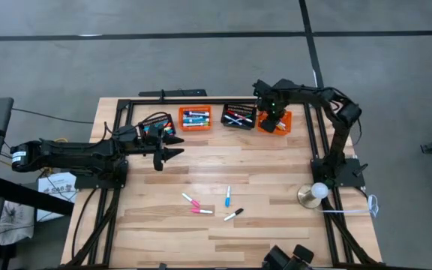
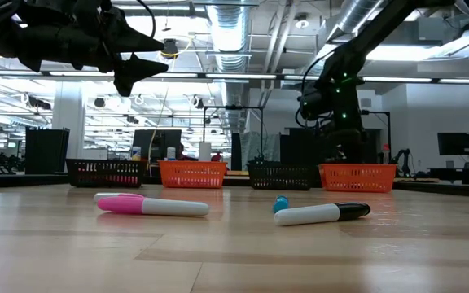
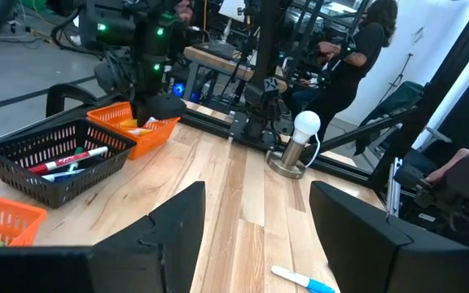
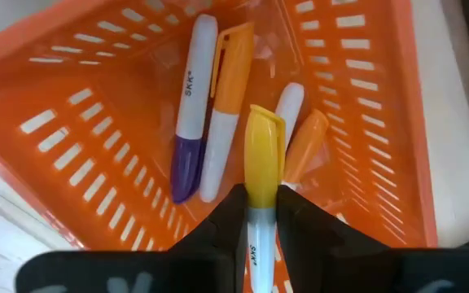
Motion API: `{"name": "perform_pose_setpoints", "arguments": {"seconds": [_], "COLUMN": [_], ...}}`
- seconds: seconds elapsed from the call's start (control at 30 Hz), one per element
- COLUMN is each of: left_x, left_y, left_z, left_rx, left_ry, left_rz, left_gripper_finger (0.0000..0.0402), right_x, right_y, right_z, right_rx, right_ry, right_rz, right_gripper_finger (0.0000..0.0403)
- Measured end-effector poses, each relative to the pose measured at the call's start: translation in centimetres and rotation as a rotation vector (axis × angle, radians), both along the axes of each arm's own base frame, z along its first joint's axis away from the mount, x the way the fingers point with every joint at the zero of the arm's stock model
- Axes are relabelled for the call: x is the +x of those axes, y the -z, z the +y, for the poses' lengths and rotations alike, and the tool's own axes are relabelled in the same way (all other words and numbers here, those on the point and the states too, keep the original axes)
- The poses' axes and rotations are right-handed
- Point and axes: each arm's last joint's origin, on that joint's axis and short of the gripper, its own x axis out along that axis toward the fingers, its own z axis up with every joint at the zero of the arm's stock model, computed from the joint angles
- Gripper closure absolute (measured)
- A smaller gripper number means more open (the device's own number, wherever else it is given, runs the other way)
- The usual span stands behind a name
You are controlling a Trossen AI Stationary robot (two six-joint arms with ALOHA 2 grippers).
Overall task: Pick & Place Markers
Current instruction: Put the small yellow highlighter pen into the right orange bin, then put the small black highlighter pen into the right orange bin
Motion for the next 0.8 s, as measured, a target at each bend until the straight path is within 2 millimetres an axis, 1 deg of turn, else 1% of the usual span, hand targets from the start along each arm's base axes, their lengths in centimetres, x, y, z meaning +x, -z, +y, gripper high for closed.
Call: {"name": "perform_pose_setpoints", "arguments": {"seconds": [0.27, 0.37, 0.47, 0.7, 0.8], "left_x": [0.0, 0.0, 0.0, 0.0, 0.0], "left_y": [0.0, 0.0, 0.0, 0.0, 0.0], "left_z": [0.0, 0.0, 0.0, 0.0, 0.0], "left_rx": [0.0, 0.0, 0.0, 0.0, 0.0], "left_ry": [0.0, 0.0, 0.0, 0.0, 0.0], "left_rz": [0.0, 0.001, 0.0, 0.0, 0.0], "left_gripper_finger": [0.0181, 0.0181, 0.0181, 0.0181, 0.0181], "right_x": [0.0, 0.0, -0.1, -0.1, -0.1], "right_y": [-0.3, -0.3, -0.3, -0.3, -1.1], "right_z": [-0.1, -0.1, -0.1, -0.2, 0.1], "right_rx": [0.0, 0.006, 0.007, 0.0, -0.033], "right_ry": [-0.005, -0.002, -0.008, -0.015, -0.004], "right_rz": [-0.03, -0.034, -0.034, -0.029, -0.03], "right_gripper_finger": [0.0348, 0.0341, 0.0324, 0.0265, 0.0255]}}
